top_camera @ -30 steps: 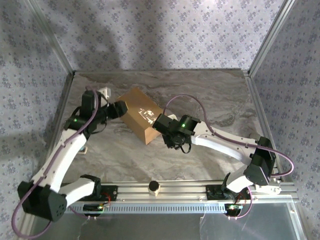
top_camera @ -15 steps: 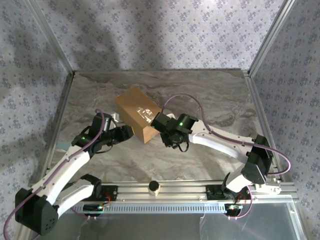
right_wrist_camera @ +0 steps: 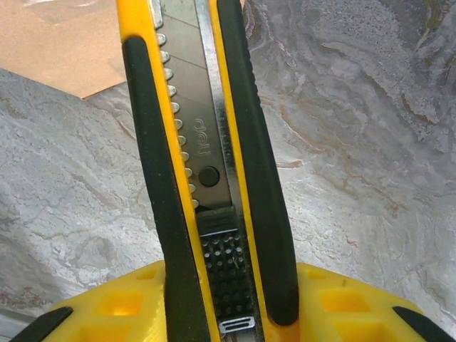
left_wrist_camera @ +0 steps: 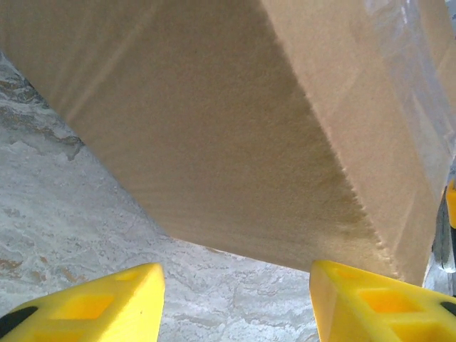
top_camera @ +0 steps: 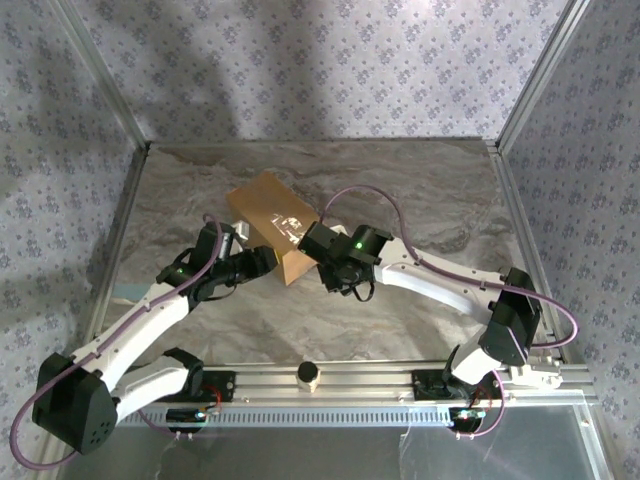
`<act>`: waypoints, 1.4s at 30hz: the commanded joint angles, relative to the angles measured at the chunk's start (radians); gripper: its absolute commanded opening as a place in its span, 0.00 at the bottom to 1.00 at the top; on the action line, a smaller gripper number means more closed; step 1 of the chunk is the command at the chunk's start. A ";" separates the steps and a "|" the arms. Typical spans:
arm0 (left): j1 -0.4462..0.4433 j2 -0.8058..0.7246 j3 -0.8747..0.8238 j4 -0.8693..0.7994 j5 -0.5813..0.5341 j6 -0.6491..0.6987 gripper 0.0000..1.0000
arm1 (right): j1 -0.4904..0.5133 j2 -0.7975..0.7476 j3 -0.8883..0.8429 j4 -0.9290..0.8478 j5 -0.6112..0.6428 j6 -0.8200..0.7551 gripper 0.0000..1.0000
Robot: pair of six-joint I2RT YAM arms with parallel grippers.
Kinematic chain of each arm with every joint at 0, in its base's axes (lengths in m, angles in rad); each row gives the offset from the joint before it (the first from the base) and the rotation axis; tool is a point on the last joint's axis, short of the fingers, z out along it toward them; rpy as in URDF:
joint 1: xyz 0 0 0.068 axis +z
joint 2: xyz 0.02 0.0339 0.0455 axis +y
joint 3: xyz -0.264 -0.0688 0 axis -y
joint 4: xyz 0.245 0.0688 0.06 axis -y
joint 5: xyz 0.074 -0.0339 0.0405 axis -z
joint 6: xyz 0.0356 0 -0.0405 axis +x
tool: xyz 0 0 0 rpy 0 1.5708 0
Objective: Unpack the express box
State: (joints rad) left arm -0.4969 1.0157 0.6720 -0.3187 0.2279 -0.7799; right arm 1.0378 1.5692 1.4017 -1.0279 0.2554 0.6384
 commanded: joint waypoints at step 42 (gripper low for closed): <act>-0.070 0.076 0.046 0.107 -0.064 -0.029 0.55 | 0.073 0.066 0.084 -0.036 -0.008 -0.041 0.00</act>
State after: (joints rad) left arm -0.5529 1.0702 0.6731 -0.2356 0.1707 -0.7990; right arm 1.0733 1.6196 1.4521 -1.0733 0.3023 0.6430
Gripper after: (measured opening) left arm 0.550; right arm 0.364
